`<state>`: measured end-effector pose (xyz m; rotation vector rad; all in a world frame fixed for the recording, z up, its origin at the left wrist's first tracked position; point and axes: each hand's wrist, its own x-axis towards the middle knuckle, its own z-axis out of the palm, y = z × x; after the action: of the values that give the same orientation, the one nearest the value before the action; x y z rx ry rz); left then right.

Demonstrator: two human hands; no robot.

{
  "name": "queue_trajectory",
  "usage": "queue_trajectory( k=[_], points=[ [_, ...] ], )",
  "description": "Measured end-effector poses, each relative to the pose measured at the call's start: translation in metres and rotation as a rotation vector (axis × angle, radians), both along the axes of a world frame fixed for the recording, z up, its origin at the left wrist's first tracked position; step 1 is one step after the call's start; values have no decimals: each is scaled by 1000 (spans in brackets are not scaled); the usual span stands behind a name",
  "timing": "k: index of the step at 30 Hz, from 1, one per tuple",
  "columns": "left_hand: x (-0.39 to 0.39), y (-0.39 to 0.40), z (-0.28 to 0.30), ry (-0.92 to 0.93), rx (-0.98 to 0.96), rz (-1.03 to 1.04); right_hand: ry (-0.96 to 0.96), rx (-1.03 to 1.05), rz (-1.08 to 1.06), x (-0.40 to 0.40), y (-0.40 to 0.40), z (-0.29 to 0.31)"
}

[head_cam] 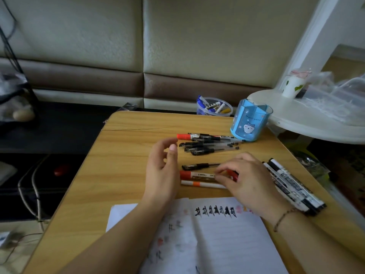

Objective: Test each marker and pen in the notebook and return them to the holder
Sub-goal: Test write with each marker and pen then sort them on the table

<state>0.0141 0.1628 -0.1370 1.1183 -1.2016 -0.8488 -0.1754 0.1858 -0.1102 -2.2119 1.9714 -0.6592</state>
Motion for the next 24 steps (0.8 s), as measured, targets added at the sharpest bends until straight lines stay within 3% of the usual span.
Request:
queue_trajectory(
  k=[5, 12, 17, 24],
  points=[
    [1, 2, 4, 48, -30, 11, 32, -31, 40, 11, -37, 20],
    [2, 0, 2, 62, 16, 20, 244, 82, -25, 19, -129, 33],
    [1, -2, 1, 74, 18, 51, 333, 142, 95, 47, -150, 34],
    [3, -1, 2, 63, 5, 65, 500, 222, 65, 69, -164, 23]
  ],
)
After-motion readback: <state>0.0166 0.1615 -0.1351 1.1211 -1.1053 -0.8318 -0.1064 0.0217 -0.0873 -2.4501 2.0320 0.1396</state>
